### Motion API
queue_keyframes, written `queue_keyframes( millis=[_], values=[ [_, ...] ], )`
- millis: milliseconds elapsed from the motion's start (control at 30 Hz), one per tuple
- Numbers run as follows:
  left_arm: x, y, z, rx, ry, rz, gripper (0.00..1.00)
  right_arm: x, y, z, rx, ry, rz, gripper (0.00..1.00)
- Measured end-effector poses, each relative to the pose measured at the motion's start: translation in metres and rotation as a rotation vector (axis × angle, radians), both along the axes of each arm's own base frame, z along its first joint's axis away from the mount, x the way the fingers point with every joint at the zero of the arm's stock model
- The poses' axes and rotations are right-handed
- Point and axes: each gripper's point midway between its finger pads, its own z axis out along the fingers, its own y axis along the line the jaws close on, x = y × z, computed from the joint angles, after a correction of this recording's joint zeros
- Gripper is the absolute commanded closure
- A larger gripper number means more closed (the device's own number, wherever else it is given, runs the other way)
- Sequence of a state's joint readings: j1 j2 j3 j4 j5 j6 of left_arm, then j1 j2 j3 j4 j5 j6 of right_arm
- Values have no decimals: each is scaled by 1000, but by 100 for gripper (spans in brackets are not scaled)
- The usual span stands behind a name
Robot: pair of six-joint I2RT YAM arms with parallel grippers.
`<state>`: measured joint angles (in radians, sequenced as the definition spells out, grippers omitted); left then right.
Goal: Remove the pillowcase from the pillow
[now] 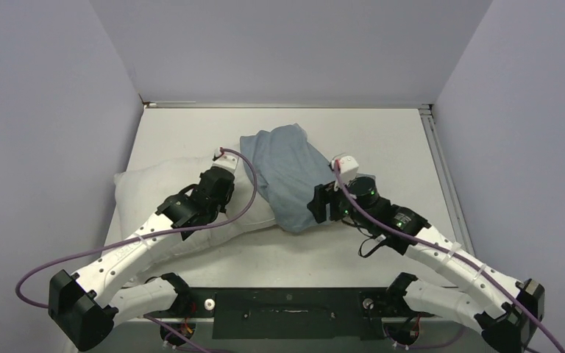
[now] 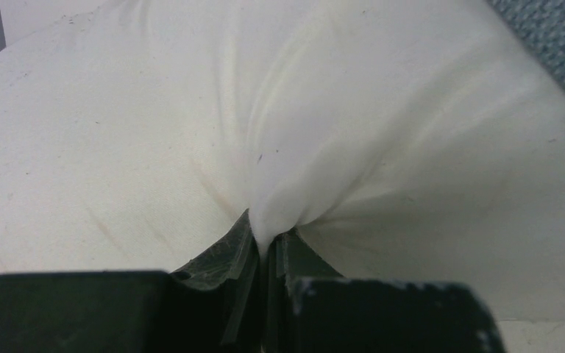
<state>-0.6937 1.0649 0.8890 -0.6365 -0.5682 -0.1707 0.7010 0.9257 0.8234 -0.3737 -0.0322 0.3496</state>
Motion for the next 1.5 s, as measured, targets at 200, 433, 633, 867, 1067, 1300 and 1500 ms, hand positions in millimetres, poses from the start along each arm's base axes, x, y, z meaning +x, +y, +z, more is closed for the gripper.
queue_keyframes(
  millis=[200, 433, 633, 867, 1067, 1300, 1500],
  values=[
    [1, 0, 0, -37, 11, -5, 100, -46, 46, -33, -163, -12, 180, 27],
    [0, -1, 0, -53, 15, -11, 100, -73, 89, -57, -375, -88, 282, 28],
    [0, -1, 1, -64, 16, -14, 100, -54, 86, -83, -543, -110, 189, 50],
    [3, 3, 2, -75, 13, 4, 100, -32, 59, -79, -631, -153, 64, 95],
    [10, 7, 5, -93, -3, 28, 100, -1, 22, -50, -512, -123, -62, 95],
    [14, 12, 9, -112, -23, 48, 100, 43, -55, -10, -314, -96, -298, 95],
    [9, 13, 18, -148, -49, 38, 100, 70, -108, -8, -210, -25, -430, 95]
  ],
)
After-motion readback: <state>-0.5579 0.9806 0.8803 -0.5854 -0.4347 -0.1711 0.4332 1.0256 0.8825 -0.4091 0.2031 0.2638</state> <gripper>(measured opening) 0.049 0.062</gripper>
